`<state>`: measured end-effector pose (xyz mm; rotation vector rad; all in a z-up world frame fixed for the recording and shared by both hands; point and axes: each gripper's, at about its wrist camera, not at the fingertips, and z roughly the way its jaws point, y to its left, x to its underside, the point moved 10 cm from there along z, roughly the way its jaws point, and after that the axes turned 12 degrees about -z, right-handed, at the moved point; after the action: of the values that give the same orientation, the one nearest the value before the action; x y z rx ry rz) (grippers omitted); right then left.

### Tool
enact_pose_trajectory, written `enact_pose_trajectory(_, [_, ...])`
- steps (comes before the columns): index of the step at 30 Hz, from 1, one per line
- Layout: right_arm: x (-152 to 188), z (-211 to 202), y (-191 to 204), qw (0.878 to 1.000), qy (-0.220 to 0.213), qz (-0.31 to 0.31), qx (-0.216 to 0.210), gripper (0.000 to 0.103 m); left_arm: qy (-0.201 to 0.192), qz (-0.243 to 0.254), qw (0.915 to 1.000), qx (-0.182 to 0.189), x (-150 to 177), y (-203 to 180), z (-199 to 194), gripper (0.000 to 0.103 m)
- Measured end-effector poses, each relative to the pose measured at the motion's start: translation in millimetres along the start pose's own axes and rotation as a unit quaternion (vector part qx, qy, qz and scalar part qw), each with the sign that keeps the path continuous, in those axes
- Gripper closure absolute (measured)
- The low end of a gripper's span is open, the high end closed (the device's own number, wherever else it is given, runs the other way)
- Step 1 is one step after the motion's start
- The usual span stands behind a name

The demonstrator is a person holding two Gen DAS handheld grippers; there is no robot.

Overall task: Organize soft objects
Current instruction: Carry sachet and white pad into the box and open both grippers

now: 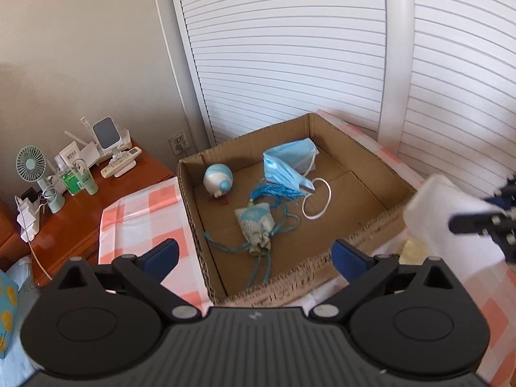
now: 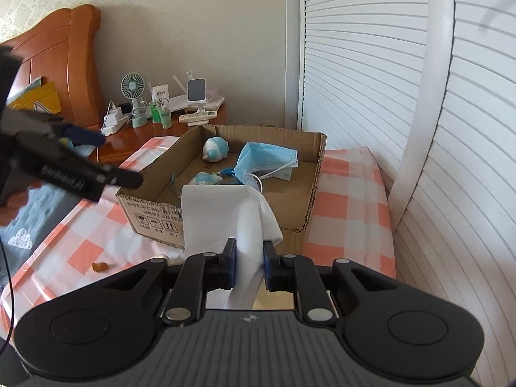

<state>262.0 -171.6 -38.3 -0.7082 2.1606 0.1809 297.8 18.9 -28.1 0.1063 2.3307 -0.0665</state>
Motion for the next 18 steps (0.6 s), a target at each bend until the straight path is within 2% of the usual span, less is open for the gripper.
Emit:
enact_pose_trajectory(3, [-11,9,-8,1.0,-0.007,0.01,0.005,0.084,-0.007,-0.009,0.9999,-0.011,23,0,-19,0.002])
enact_pose_trajectory(6, [-28,20,-13,1.0,-0.016,0.018,0.003,0.084,-0.009,-0.037,0.9992,-0.013,47,2,-35,0.002])
enact_pose_trajectory(12, [-63,56,-19,1.0,-0.017,0.015,0.022,0.082,0.009,-0.086,0.9963,-0.007,83,11,-43,0.002])
enact_pose_trajectory(14, [-70,69,-21,0.999,-0.016,0.02,0.029,0.069,0.009,-0.089,0.996,-0.007,91,13,-45,0.002])
enact_pose_trajectory(16, [-72,77,-21,0.999,-0.009,0.018,0.04,0.025,0.005,-0.092,0.9956,-0.014,93,16,-48,0.002])
enact_pose_trajectory(18, [-70,77,-20,0.998,-0.014,0.017,0.052,0.01,-0.001,-0.095,0.9953,-0.014,93,18,-51,0.002])
